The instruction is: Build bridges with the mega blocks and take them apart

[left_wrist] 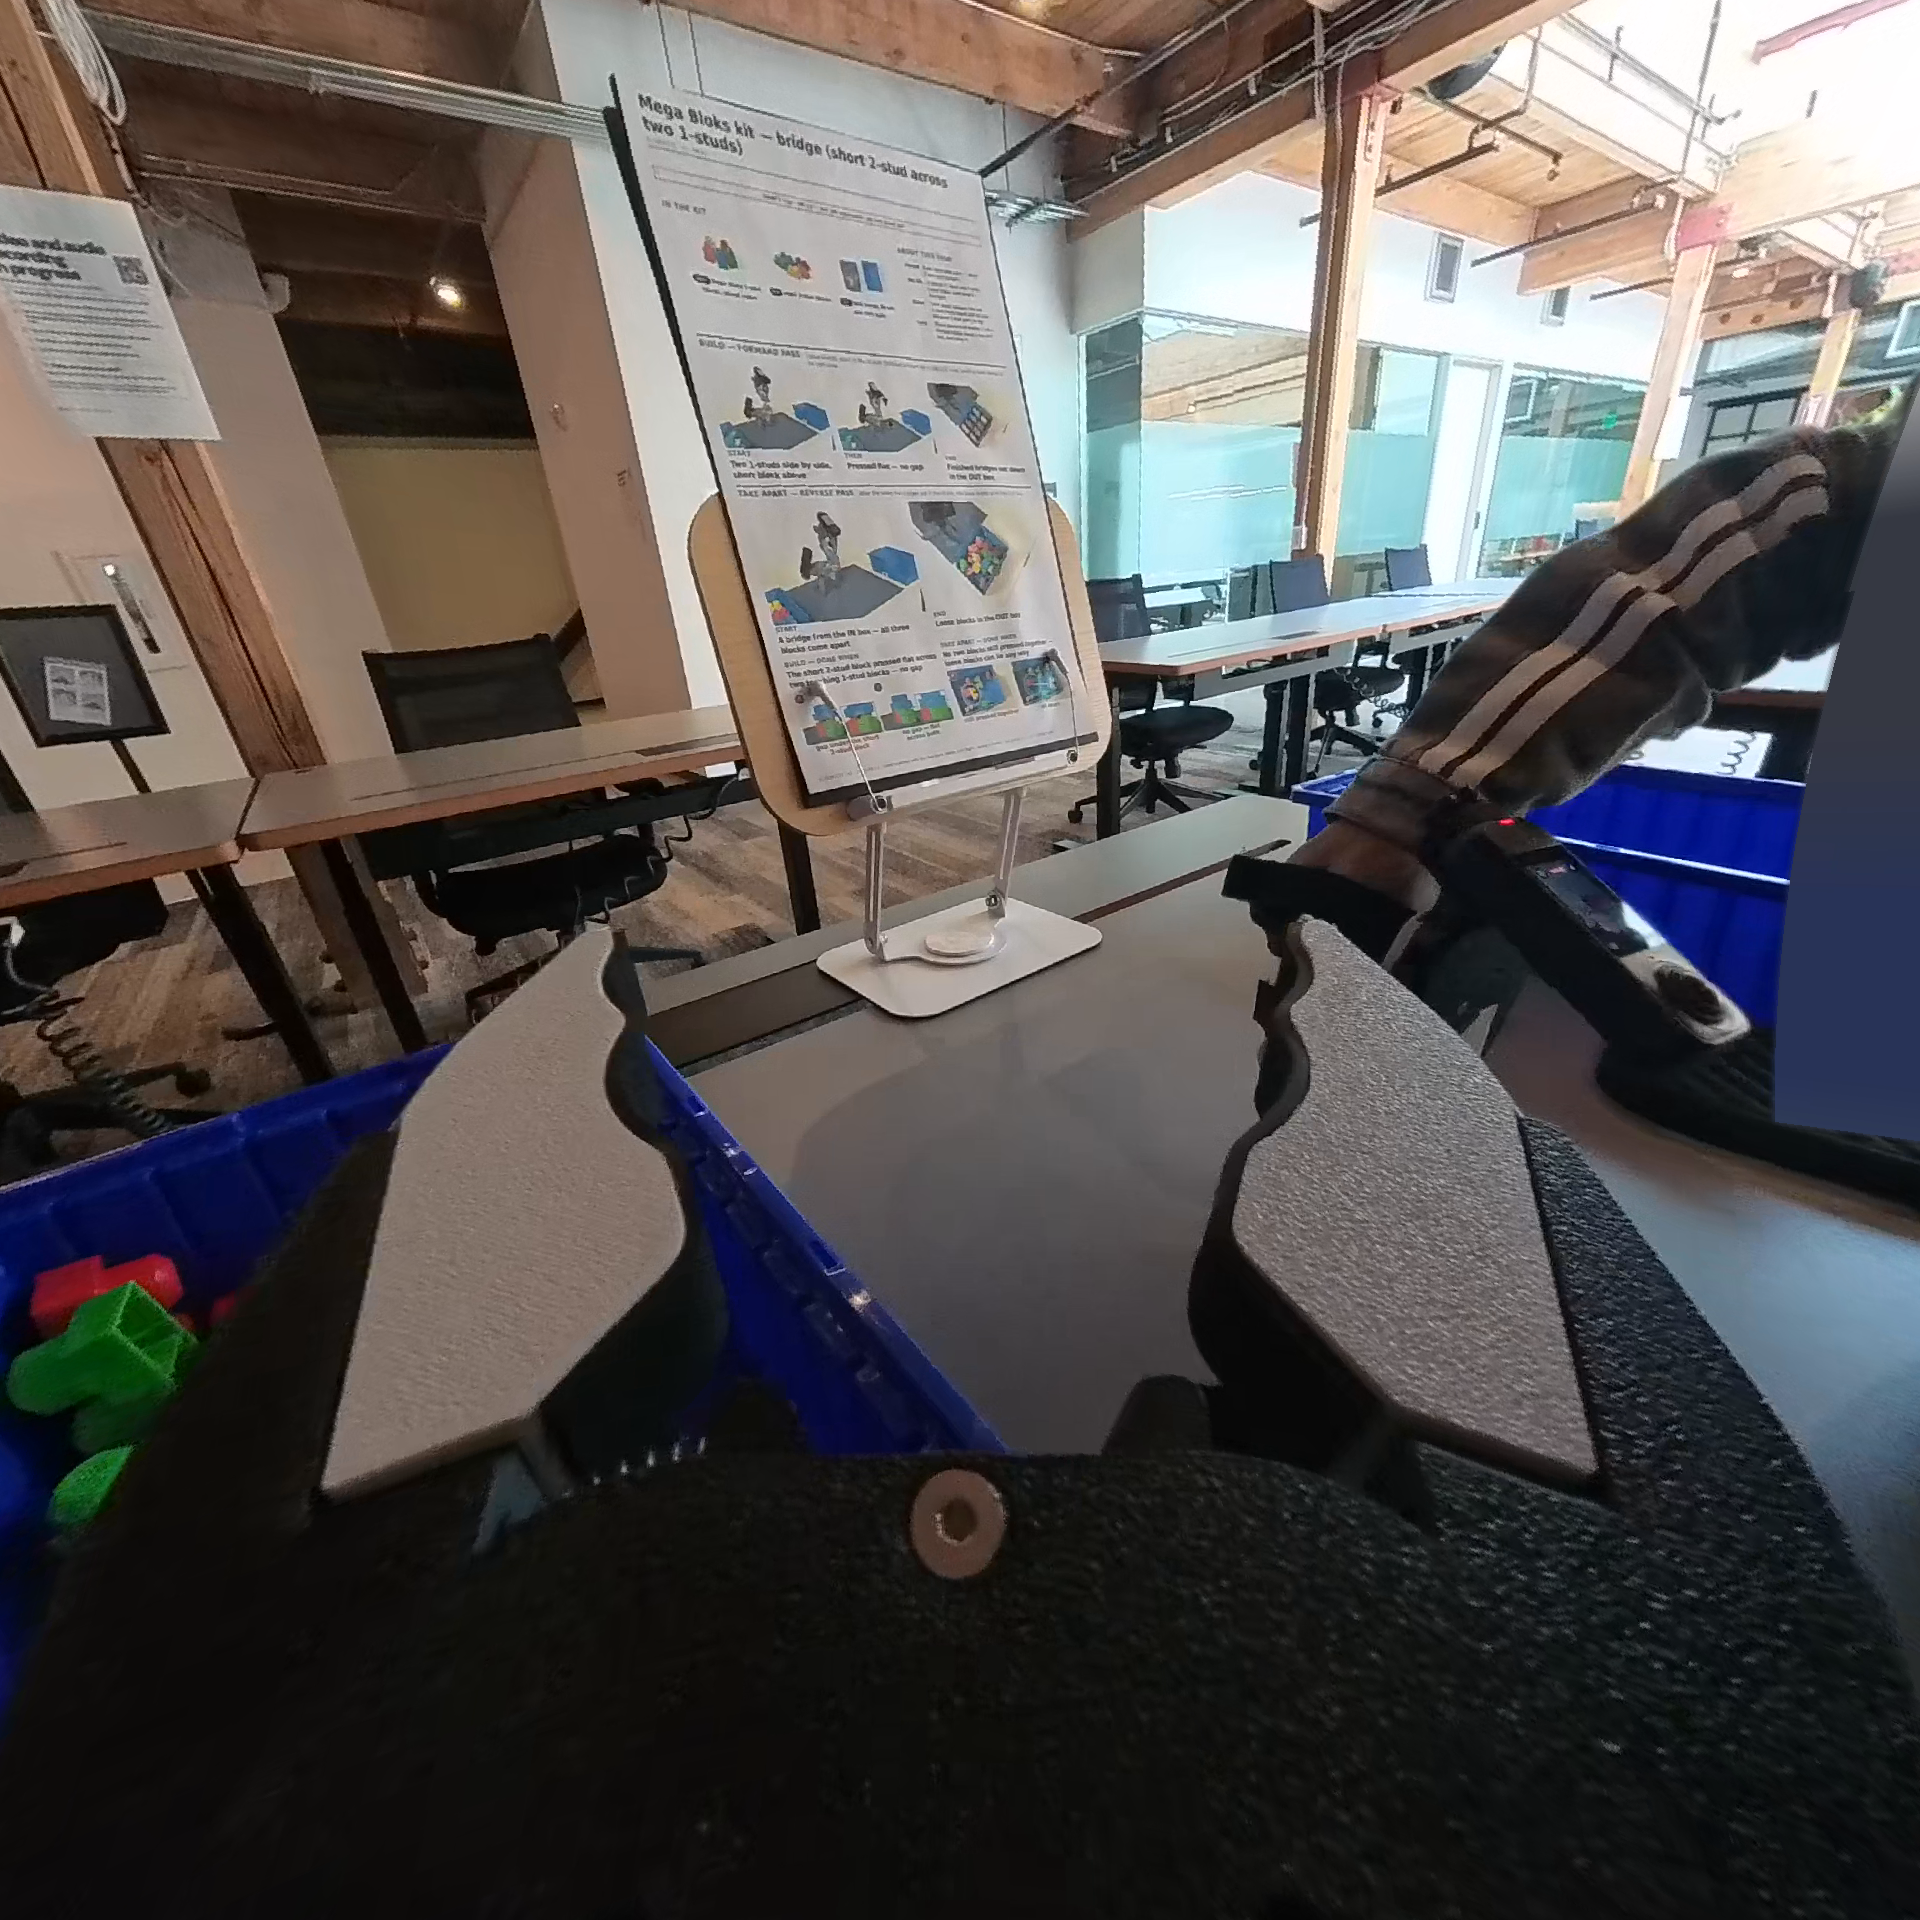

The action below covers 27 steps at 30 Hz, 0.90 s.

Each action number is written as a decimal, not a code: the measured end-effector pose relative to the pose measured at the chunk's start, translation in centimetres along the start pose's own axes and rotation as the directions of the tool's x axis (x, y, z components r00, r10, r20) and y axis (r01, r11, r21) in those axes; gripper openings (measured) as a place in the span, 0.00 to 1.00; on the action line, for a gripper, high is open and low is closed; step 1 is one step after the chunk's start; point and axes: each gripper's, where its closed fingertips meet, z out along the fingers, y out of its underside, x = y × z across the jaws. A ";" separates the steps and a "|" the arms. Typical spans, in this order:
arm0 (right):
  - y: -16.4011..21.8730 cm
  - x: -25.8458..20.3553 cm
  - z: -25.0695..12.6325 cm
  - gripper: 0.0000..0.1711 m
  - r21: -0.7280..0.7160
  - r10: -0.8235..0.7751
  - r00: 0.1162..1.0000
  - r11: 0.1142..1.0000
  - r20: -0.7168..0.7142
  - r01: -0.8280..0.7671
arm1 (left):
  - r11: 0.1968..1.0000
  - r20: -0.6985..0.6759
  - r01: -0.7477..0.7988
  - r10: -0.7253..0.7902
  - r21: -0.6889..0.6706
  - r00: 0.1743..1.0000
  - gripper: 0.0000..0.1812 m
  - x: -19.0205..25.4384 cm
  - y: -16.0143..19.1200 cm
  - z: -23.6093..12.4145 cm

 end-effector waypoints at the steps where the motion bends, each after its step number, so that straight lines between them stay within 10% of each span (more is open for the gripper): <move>1: -0.1 0.0 0.0 0.45 0.001 -0.015 1.000 1.000 0.004 0.015 | 1.000 -0.002 -0.001 0.001 -0.001 1.000 0.63 0.1 0.1 0.1; 16: -1.6 1.0 -0.1 0.52 0.072 -0.165 0.986 0.983 -0.021 0.166 | 0.999 -0.033 -0.019 0.018 -0.044 0.999 0.63 0.7 1.0 0.8; 22: -1.3 1.6 -3.0 0.60 0.233 0.332 0.942 0.922 -0.059 -0.310 | 0.998 -0.039 -0.021 0.019 -0.053 0.999 0.63 0.7 1.2 0.9; 27: -2.2 2.1 -6.2 0.61 0.493 0.835 0.550 0.488 -0.022 -0.721 | 1.000 -0.051 -0.010 0.009 -0.030 0.999 0.62 0.9 0.7 0.8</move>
